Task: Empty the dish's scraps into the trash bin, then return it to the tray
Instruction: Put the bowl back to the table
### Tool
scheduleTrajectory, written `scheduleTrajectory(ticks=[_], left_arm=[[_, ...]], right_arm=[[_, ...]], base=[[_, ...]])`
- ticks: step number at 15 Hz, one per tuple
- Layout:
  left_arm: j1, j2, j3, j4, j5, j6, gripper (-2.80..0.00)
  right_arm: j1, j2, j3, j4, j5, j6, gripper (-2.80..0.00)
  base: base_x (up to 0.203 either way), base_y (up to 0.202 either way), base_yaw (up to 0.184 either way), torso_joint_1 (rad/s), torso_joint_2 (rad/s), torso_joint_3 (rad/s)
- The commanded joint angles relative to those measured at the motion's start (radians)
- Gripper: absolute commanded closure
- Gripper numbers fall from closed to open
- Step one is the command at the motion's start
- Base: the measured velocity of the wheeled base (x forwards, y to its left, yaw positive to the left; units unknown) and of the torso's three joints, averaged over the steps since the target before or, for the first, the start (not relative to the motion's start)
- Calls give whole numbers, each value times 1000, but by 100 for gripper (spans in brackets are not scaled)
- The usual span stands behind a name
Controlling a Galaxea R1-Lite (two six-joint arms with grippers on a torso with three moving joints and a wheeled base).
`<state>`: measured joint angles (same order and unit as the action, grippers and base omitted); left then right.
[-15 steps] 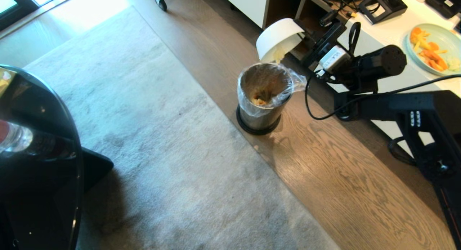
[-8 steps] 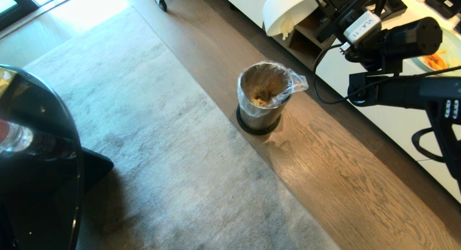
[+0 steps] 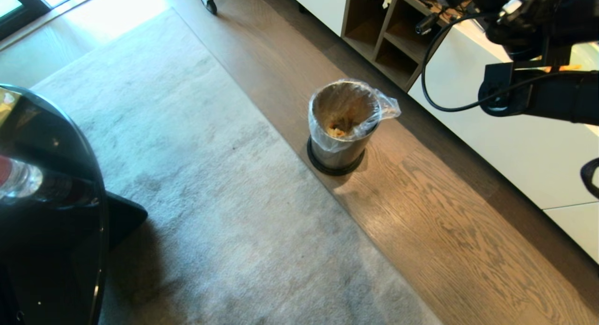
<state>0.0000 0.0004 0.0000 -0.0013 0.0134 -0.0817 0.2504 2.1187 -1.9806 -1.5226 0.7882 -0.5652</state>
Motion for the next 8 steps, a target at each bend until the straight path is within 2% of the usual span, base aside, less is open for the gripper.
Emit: scheduleTrajectory(ticks=[1,8], left_arm=[[0,0,0,0,0,-1,0],[0,0,0,-2,0,-1,0]], right_arm=[[2,-97,0,-45,4,30,0],[9,-171,0,-46,8,99,0]], base=[[0,0,0,0,0,0],[0,0,0,0,0,0]])
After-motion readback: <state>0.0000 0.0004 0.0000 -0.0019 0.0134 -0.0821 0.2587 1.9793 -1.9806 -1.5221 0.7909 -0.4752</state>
